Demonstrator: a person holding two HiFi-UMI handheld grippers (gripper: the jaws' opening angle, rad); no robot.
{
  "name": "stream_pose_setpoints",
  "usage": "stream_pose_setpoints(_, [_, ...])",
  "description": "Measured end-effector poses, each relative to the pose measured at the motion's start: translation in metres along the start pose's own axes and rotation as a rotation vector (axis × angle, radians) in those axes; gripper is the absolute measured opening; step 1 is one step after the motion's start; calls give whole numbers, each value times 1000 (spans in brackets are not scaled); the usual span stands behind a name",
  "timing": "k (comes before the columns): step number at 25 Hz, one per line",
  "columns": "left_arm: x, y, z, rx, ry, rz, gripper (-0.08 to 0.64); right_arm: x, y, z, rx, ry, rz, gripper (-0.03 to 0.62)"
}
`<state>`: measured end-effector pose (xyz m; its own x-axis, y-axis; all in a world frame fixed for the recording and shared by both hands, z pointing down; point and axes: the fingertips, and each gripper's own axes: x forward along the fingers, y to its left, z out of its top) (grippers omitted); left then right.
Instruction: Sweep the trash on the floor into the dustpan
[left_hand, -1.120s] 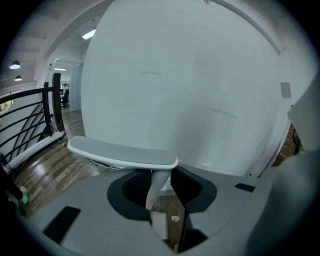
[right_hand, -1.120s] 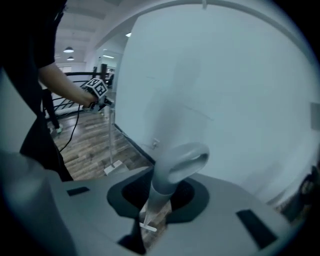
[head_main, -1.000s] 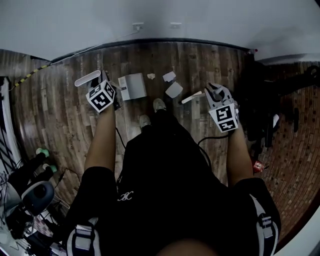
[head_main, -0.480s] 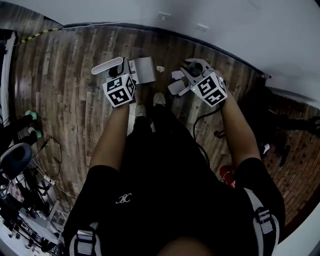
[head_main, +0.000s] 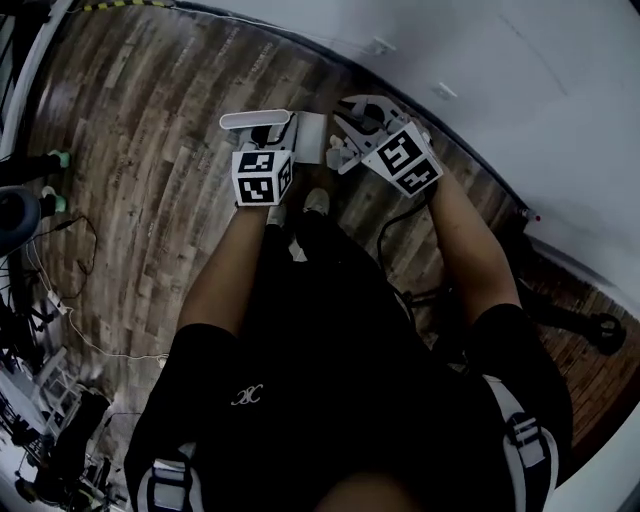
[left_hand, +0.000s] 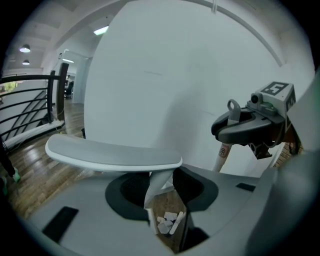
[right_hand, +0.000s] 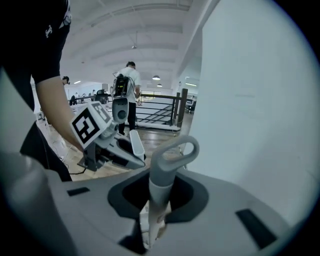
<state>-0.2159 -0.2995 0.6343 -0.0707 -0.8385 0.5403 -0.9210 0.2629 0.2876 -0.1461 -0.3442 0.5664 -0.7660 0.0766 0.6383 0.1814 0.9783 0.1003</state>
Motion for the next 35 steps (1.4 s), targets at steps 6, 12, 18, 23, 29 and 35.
stream_pose_setpoints(6, [-7,13,0,-41,-24,-1,135,20,13,56,-28,-118,51,71])
stream_pose_setpoints(12, [-6,13,-1,-34,-18,-7,135,3,18,80,-73,-164,48,71])
stream_pose_setpoints(18, [-4,12,-1,-45,-25,-14,137,-39,-11,75,9,-147,-91,72])
stream_pose_setpoints(23, [-1,6,1,29,-26,-5,137,-76,-65,75,130,-173,-291,72])
stream_pose_setpoints(29, [4,2,4,-6,-37,-10,137,-94,-102,84,127,-173,-470,71])
stream_pose_setpoints(35, [7,4,5,-21,-38,-18,137,-87,-138,48,213,-110,-672,69])
